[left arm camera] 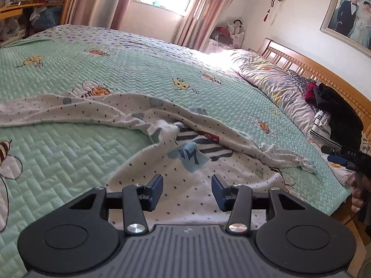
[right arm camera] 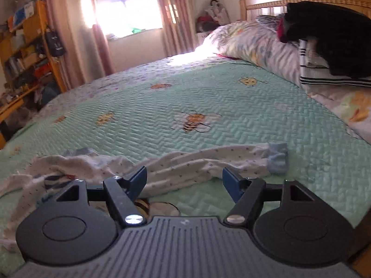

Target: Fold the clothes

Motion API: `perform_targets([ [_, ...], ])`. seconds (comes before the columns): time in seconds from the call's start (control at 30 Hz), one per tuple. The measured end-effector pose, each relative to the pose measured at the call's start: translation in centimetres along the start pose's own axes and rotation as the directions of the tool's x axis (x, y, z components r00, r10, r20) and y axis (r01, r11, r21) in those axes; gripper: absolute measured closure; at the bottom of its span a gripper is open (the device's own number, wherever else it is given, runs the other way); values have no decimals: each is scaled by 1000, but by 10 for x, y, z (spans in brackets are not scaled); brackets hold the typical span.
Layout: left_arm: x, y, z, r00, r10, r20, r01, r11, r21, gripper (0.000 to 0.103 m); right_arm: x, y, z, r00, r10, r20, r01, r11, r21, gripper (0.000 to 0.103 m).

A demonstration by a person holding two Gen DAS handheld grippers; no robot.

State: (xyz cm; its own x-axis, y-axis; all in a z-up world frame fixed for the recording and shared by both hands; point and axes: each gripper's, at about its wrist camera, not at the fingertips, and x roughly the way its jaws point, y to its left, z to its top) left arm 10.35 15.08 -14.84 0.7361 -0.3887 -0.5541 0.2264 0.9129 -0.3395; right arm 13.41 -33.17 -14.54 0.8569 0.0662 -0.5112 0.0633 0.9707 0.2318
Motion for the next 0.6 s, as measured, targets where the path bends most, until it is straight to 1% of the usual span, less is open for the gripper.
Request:
perform_targets([
  [0.07, 1, 0, 8, 1000, 7, 17, -7, 1000, -2, 52, 18, 19, 18, 996, 83, -22, -84, 996, -40, 29],
  [0.13, 4, -1, 11, 1000, 8, 24, -8, 1000, -13, 51, 48, 39, 31, 983, 170, -75, -176, 981, -77, 29],
  [0.23, 9, -5, 9, 1000, 9, 0, -9, 1000, 0, 50, 106, 60, 42, 950, 262, -171, -278, 957, -79, 29],
  [0.3, 12, -6, 6, 1000, 18, -22, -18, 1000, 15, 50, 144, 72, 47, 921, 317, -228, -342, 936, -82, 29],
  [0.33, 13, -4, 5, 999, 24, -29, -24, 1000, 15, 50, 163, 77, 50, 908, 331, -257, -364, 927, -92, 30],
  [0.4, 14, 1, 4, 999, 34, -40, -34, 999, 5, 49, 194, 83, 52, 891, 337, -305, -387, 915, -117, 30],
  [0.43, 15, 3, 3, 998, 34, -46, -34, 999, -2, 49, 209, 84, 53, 877, 351, -329, -407, 906, -119, 30],
  [0.47, 17, 5, 2, 998, 32, -51, -32, 999, -7, 49, 221, 83, 52, 855, 378, -355, -440, 891, -109, 33],
  [0.53, 20, 5, 0, 999, 6, -48, -7, 1000, -14, 49, 243, 84, 48, 802, 435, -411, -511, 854, -93, 38],
  [0.6, 23, 4, 1, 999, -32, -32, 31, 999, -20, 48, 257, 88, 41, 758, 460, -462, -563, 819, -108, 43],
])
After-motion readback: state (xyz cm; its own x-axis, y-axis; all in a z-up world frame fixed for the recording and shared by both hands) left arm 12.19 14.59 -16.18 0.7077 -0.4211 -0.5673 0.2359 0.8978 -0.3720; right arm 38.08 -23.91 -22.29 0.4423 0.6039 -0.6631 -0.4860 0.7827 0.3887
